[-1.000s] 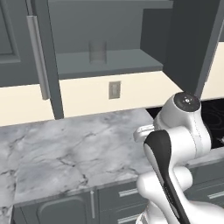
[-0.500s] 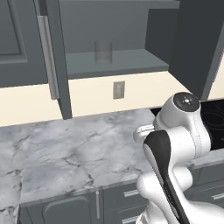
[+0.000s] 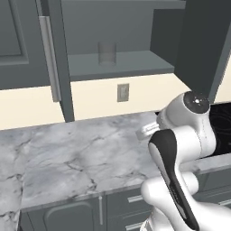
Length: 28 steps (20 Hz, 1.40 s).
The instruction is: There is a bowl on the dining counter. Grab a lemon wedge from the fridge and place it in the bowl. Then get the liquor bottle and glass cup from the cabinet and place them next to the bowl.
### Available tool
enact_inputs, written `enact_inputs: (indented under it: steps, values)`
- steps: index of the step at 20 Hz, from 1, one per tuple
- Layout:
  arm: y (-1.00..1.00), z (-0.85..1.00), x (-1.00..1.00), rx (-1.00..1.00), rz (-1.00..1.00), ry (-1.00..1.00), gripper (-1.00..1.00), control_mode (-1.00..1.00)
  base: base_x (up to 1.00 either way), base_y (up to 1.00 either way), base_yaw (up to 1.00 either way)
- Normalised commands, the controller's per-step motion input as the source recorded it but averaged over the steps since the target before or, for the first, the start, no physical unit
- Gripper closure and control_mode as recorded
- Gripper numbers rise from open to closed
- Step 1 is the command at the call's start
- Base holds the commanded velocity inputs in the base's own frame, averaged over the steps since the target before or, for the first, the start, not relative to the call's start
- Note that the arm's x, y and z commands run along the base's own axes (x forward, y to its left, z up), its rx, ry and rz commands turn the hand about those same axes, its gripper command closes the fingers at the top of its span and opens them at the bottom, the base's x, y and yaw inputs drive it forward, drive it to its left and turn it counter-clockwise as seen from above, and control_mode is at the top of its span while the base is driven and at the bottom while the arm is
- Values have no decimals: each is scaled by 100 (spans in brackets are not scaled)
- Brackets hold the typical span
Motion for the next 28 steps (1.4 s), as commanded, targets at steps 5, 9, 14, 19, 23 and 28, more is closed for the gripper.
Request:
enact_inputs:
  steps: [5,9,14,19,23,28]
  values:
    - [19,49,7,-26,40,-37,-100,-100,0,0,0]
    - [47,52,0,-38,29,-31,-100,-100,0,0,0]
    - [38,55,0,-49,23,-26,-100,-100,0,0,0]
    - [3,66,7,-44,30,-17,-100,-100,0,0,0]
    - [0,60,20,-41,31,-2,-100,-100,0,0,0]
    - [2,13,5,-18,11,1,-100,-100,0,0,0]
